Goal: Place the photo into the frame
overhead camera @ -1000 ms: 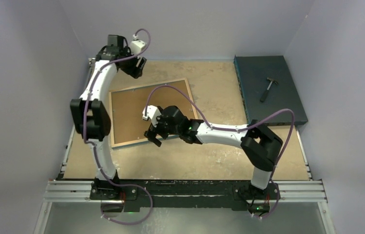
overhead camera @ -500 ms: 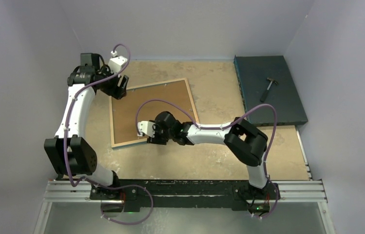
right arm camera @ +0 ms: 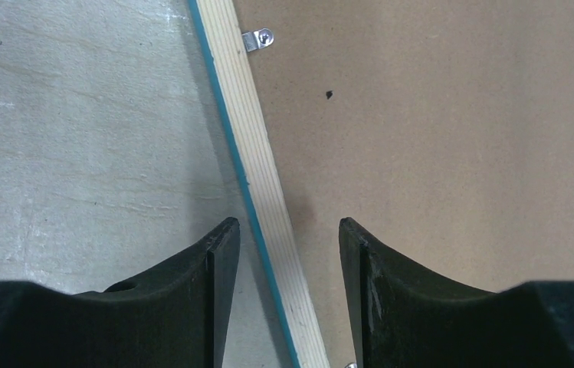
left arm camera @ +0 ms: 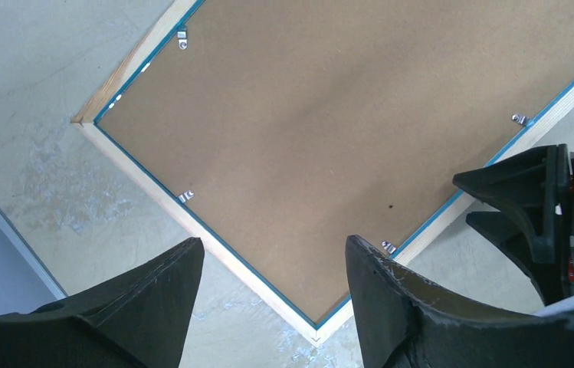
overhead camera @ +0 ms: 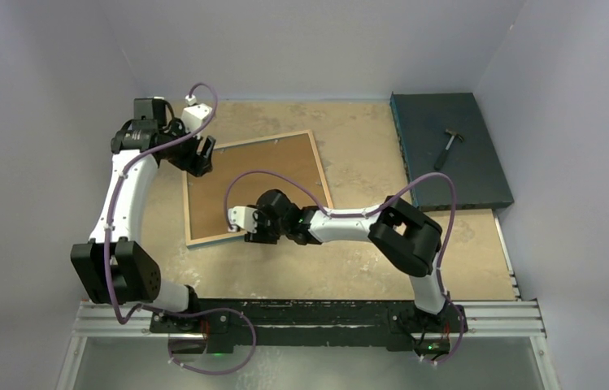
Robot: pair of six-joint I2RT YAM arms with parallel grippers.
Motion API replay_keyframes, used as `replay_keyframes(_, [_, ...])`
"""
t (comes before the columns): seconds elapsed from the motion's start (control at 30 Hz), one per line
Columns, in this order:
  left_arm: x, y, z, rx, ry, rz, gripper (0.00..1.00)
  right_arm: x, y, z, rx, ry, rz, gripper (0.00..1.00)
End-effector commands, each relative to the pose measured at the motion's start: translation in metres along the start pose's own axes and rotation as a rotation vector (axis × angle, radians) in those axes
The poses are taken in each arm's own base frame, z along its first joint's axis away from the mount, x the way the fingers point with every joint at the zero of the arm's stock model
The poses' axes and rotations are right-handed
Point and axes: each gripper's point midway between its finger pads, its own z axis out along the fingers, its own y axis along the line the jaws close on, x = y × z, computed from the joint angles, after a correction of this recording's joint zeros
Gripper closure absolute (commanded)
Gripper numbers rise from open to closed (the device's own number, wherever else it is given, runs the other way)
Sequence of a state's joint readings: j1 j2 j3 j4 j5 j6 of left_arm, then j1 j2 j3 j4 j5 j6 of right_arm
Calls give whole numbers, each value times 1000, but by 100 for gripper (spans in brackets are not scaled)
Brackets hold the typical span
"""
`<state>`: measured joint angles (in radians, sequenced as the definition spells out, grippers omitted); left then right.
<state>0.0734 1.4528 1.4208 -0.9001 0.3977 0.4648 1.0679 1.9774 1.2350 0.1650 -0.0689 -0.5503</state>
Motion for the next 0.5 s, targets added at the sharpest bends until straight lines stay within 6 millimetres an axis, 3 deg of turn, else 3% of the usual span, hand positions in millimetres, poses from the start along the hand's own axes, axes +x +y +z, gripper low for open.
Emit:
replay_keyframes(0.0, [-10, -8, -12, 15, -51, 5, 33, -1, -3, 6, 41, -11, -7, 46])
replay_keyframes(0.3, [-10, -7, -13, 7, -52, 0, 32, 9, 0, 13, 62, 1, -8, 46])
replay_keyframes(0.33, [-10, -7, -13, 5, -50, -1, 32, 10, 2, 13, 57, 5, -7, 50])
replay_keyframes(0.47, [-6, -6, -15, -3, -38, 10, 32, 15, 10, 16, 33, 24, 12, 91])
